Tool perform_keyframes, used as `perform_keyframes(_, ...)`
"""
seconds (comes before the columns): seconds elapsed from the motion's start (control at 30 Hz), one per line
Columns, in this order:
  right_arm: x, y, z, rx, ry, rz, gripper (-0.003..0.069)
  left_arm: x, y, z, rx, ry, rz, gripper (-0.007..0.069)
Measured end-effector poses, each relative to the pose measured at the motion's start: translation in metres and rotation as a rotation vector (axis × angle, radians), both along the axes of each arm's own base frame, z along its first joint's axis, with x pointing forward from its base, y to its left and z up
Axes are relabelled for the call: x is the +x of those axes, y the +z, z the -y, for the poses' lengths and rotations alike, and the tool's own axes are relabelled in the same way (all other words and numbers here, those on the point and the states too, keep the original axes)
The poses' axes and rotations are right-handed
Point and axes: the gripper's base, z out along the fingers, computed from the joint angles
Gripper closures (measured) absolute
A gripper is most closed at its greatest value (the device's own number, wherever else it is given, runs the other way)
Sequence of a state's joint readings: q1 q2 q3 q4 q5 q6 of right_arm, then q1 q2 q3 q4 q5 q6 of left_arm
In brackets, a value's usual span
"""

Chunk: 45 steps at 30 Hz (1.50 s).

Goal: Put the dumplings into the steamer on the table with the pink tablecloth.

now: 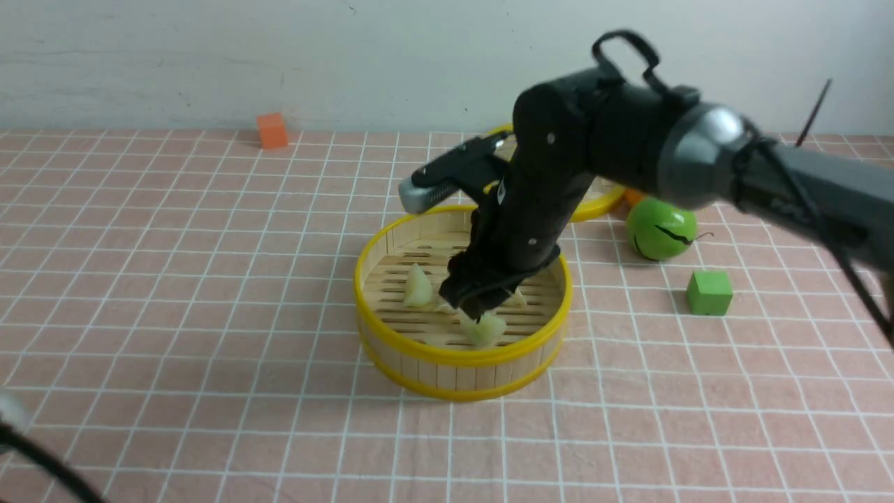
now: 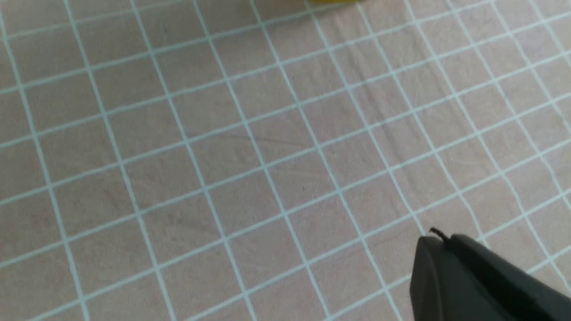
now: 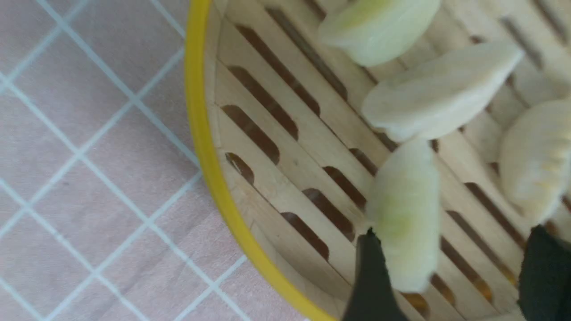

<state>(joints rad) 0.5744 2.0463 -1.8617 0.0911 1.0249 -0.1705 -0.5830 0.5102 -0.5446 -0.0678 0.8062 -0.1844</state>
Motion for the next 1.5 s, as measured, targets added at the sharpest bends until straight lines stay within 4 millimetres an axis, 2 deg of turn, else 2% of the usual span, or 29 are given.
perform_keyframes(0.07, -0.011, 0.032, 0.007, 0.03, -0.001, 0.044, 0.0304, -0.011, -0.002, -0.008, -0.057, 0.004, 0.083, 0.062)
perform_keyframes(0.1, -0.016, 0.041, 0.01, 0.039, -0.001, 0.055, 0.0329, -0.014, -0.005, -0.01, -0.073, 0.006, 0.104, 0.0619)
perform_keyframes(0.13, -0.024, 0.058, 0.016, 0.057, -0.001, 0.084, 0.0386, -0.02, -0.006, -0.014, -0.115, 0.014, 0.149, 0.0617)
perform_keyframes(0.2, -0.042, 0.08, 0.027, 0.082, -0.001, 0.119, 0.0498, -0.03, -0.007, -0.02, -0.182, 0.026, 0.219, 0.0617)
perform_keyframes(0.27, -0.064, 0.094, 0.04, 0.113, -0.005, 0.15, 0.062, -0.038, -0.006, -0.026, -0.239, 0.031, 0.288, 0.0617)
perform_keyframes(0.3, -0.063, 0.094, 0.04, 0.117, -0.005, 0.154, 0.0629, -0.039, -0.005, -0.026, -0.243, 0.031, 0.294, 0.0617)
perform_keyframes(0.37, -0.082, 0.1, 0.052, 0.15, -0.012, 0.188, 0.067, -0.044, -0.004, -0.03, -0.268, 0.031, 0.327, 0.0616)
perform_keyframes(0.4, -0.1, 0.099, 0.063, 0.181, -0.02, 0.214, 0.0679, -0.047, -0.003, -0.032, -0.285, 0.031, 0.353, 0.0613)
perform_keyframes(0.53, -0.142, 0.109, 0.089, 0.282, -0.04, 0.327, 0.0679, -0.048, -0.004, -0.033, -0.291, 0.031, 0.361, 0.0607)
perform_keyframes(0.57, -0.158, 0.111, 0.1, 0.317, -0.047, 0.373, 0.0679, -0.048, -0.004, -0.033, -0.29, 0.031, 0.36, 0.0606)
perform_keyframes(0.6, -0.16, 0.111, 0.102, 0.321, -0.048, 0.38, 0.0679, -0.048, -0.004, -0.033, -0.29, 0.031, 0.36, 0.0607)
perform_keyframes(0.7, -0.196, 0.109, 0.126, 0.395, -0.064, 0.489, 0.0678, -0.048, -0.004, -0.033, -0.288, 0.031, 0.357, 0.0607)
perform_keyframes(0.97, -0.25, 0.098, 0.163, 0.487, -0.075, 0.627, 0.0675, -0.049, -0.005, -0.033, -0.282, 0.03, 0.349, 0.0607)
perform_keyframes(1.17, -0.274, 0.104, 0.178, 0.522, -0.068, 0.674, 0.0669, -0.049, -0.005, -0.033, -0.282, 0.03, 0.348, 0.0606)
perform_keyframes(1.5, -0.278, 0.102, 0.181, 0.53, -0.07, 0.681, 0.0661, -0.049, -0.005, -0.033, -0.281, 0.03, 0.347, 0.0589)
